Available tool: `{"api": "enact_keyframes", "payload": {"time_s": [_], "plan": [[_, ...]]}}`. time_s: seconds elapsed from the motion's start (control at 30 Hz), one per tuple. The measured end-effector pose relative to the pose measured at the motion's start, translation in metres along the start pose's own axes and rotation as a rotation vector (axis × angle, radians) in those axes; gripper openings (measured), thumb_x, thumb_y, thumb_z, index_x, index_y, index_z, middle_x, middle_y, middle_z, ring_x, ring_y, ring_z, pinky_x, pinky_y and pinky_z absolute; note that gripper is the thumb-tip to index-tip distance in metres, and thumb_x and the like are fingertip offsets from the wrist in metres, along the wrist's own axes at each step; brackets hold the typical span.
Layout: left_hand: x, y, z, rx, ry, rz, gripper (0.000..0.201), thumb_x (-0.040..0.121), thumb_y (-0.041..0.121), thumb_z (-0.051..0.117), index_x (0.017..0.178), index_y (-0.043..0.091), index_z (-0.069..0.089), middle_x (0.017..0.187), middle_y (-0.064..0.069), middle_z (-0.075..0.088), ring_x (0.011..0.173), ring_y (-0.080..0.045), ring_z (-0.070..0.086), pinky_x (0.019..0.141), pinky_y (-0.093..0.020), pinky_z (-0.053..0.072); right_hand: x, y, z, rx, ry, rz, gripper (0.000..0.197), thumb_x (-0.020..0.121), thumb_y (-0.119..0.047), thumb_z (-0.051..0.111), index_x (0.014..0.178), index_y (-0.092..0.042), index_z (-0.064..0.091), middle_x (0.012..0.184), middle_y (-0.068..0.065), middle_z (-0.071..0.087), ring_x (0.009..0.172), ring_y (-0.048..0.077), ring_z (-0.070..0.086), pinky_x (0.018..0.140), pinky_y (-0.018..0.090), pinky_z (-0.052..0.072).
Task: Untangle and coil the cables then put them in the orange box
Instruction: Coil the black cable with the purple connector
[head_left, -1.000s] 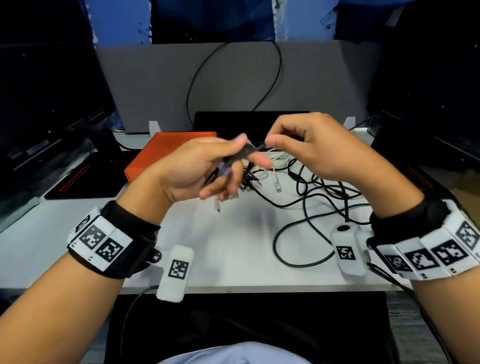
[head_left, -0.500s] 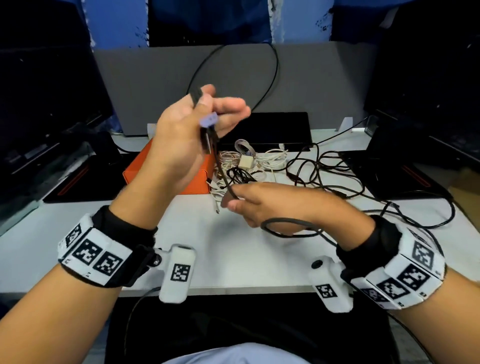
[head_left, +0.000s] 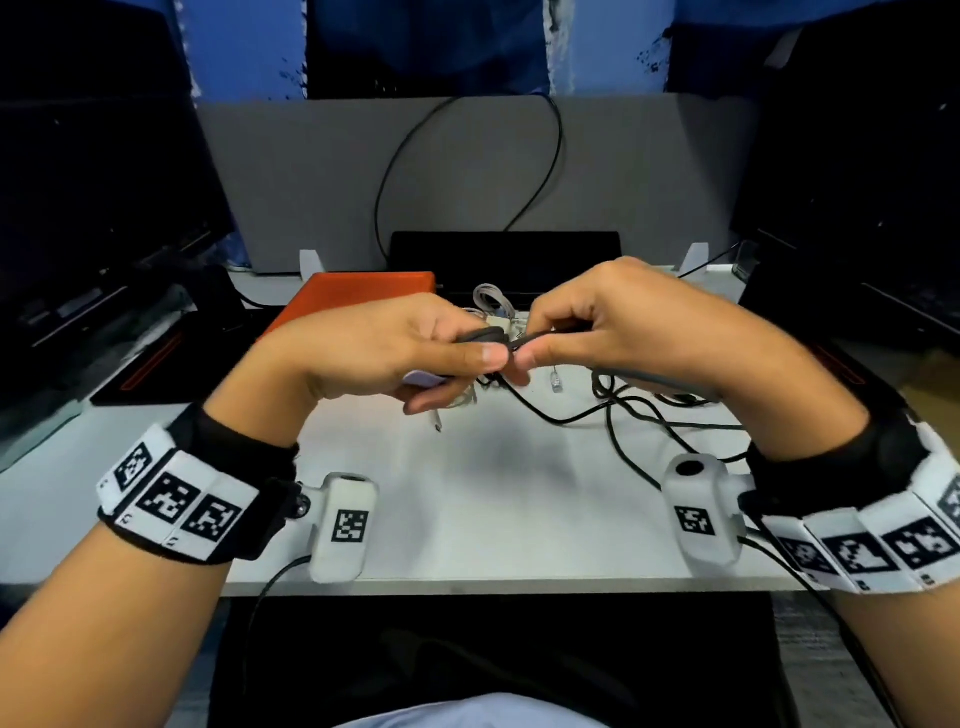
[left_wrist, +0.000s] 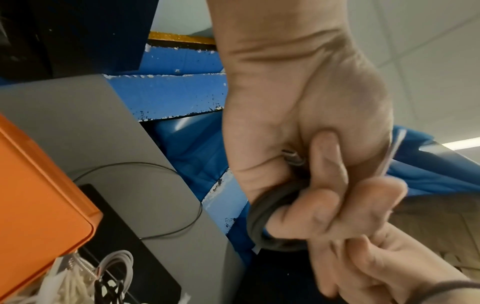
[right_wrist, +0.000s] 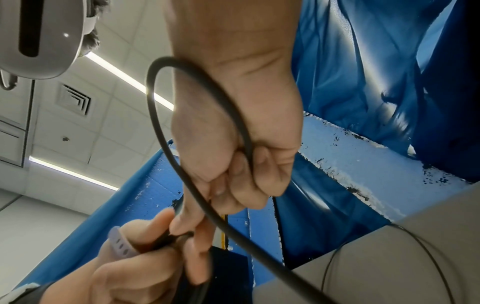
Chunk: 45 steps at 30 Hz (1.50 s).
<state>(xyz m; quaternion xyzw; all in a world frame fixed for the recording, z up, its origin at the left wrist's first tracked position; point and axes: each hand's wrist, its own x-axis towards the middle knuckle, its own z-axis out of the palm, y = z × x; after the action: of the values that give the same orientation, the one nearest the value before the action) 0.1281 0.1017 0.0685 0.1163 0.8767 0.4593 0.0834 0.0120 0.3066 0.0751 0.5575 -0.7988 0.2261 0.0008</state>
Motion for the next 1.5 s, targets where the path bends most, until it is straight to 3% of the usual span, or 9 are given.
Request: {"api": "enact_keyframes", "payload": {"time_s": [0.4,0.5,0.6,0.7,0.8,0.93,1.1,1.3,1.5], "plan": [[0.002,-0.025,-0.035,-0.943,0.228,0.242,0.028,0.105,0.027,0.042,0.083,0.015,0.056,0.042,0.008,0.045,0.027,-0.005,0.039,0.045,-0.019,0.042,-0.011,0.069,-0.042,-0.337,0.086,0.483,0.029,0.085,-0.059,0.072,0.104,-0.037,0.070,0.094,-0.007,0.069,0.094,0.023,0.061,0.083,0.040,0.049],[0.018,-0.025,-0.020,-0.843,0.379,0.147,0.030,0.108,0.024,0.035,0.083,0.015,0.051,0.044,0.008,0.042,0.028,-0.003,0.035,0.044,-0.020,0.042,-0.007,0.057,-0.030,-0.474,0.027,0.454,0.085,0.082,-0.070,0.064,0.155,-0.039,0.034,0.146,0.003,0.051,0.140,0.029,0.039,0.120,0.051,0.023],[0.030,-0.021,-0.001,-0.809,0.349,0.116,0.030,0.109,0.022,0.036,0.086,0.012,0.053,0.051,0.005,0.049,0.029,-0.005,0.033,0.045,-0.022,0.042,0.002,0.019,-0.012,-0.322,0.109,0.192,0.085,0.095,-0.065,0.048,0.164,-0.033,0.012,0.168,0.000,0.025,0.157,0.020,0.012,0.127,0.053,-0.002],[0.033,-0.014,0.011,-0.829,0.351,0.129,0.028,0.108,0.023,0.037,0.090,0.009,0.054,0.056,0.004,0.057,0.028,-0.006,0.034,0.046,-0.022,0.043,0.014,0.002,0.015,-0.018,0.199,0.035,0.050,0.110,-0.038,0.038,0.158,-0.028,0.035,0.151,0.000,0.053,0.140,0.014,0.047,0.122,0.043,0.028],[0.029,-0.006,0.018,-0.842,0.345,0.119,0.032,0.105,0.029,0.040,0.106,0.001,0.055,0.051,0.006,0.052,0.037,-0.007,0.049,0.058,-0.024,0.052,0.020,0.009,0.036,0.217,0.326,0.008,0.029,0.110,-0.028,0.039,0.129,-0.031,0.061,0.089,-0.004,0.070,0.076,0.009,0.065,0.079,0.042,0.054],[0.025,-0.003,0.021,-0.950,0.254,0.175,0.063,0.105,0.030,0.034,0.144,-0.020,0.033,0.045,0.008,0.047,0.081,-0.018,0.077,0.095,-0.033,0.057,0.025,0.022,0.052,0.282,0.368,0.042,0.032,0.109,-0.028,0.038,0.127,-0.043,0.060,0.096,0.005,0.070,0.086,0.032,0.067,0.077,0.051,0.055],[0.031,-0.010,0.013,-1.126,0.475,0.346,0.045,0.108,0.013,0.034,0.088,-0.006,0.069,0.105,-0.015,0.063,0.111,-0.028,0.072,0.098,-0.042,0.057,0.025,0.016,0.065,0.084,-0.048,0.171,0.020,0.111,-0.031,0.036,0.122,-0.021,0.049,0.078,-0.007,0.052,0.068,0.012,0.053,0.062,0.033,0.040],[0.036,-0.009,0.026,0.025,0.802,0.167,0.034,0.112,0.014,0.034,0.136,-0.005,0.049,0.107,0.005,0.073,0.096,0.012,0.067,0.085,-0.010,0.049,0.006,-0.013,0.040,-0.041,-0.302,0.048,0.025,0.108,-0.039,0.043,0.102,-0.017,0.054,0.082,-0.002,0.059,0.075,0.015,0.060,0.071,0.037,0.051],[0.033,-0.022,0.019,0.430,0.572,-0.051,0.021,0.110,0.028,0.042,0.100,0.014,0.054,0.074,0.007,0.070,0.073,-0.027,0.064,0.071,-0.041,0.050,0.001,-0.011,0.010,-0.039,0.028,0.030,0.019,0.100,-0.036,0.060,0.088,-0.024,0.070,0.068,-0.008,0.062,0.065,0.008,0.056,0.064,0.032,0.047]]}}
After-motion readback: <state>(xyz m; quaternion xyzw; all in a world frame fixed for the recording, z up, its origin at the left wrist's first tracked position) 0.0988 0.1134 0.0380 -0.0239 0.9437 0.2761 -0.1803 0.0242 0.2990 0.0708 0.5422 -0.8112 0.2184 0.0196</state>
